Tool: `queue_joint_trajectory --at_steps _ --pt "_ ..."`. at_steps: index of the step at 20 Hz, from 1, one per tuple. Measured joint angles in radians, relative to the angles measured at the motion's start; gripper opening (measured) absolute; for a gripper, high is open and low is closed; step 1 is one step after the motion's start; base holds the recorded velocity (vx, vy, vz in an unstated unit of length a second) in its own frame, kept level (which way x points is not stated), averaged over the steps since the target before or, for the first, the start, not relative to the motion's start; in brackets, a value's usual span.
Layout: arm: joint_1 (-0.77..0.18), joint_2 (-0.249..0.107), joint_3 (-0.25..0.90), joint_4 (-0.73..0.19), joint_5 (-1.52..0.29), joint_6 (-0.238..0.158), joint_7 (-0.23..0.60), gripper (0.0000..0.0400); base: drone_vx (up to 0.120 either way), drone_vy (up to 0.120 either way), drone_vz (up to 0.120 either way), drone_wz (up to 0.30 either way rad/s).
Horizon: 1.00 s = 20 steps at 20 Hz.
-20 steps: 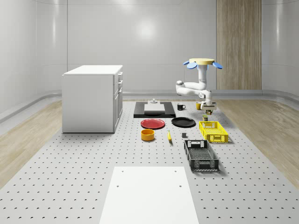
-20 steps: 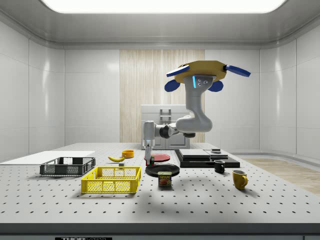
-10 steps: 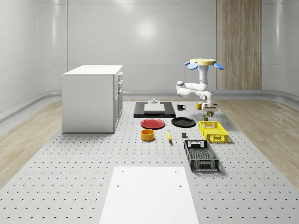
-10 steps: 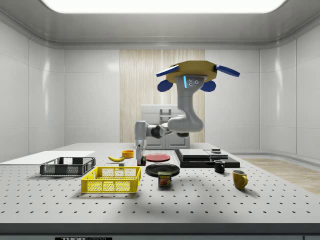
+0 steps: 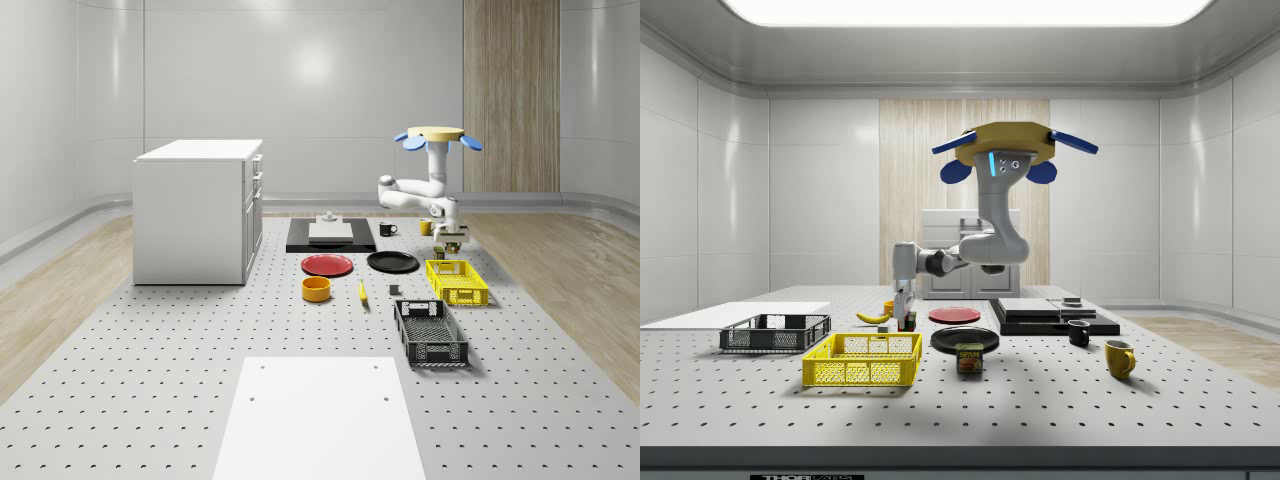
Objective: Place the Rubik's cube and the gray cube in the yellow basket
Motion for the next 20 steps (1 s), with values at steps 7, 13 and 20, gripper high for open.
queue_joint_trajectory --at_steps 7,13,20 --pt "-0.001 -0.006 0.001 0.000 0.002 0.006 0.001 0.0325 0.120 -0.029 0.000 0.000" --pt "-0.002 -0.011 0.001 0.000 0.004 0.010 0.002 0.0325 0.087 0.000 -0.047 0.000" --pt "-0.005 -0.016 -0.016 0.003 -0.010 0.021 0.002 0.0325 0.000 0.000 -0.086 0.000"
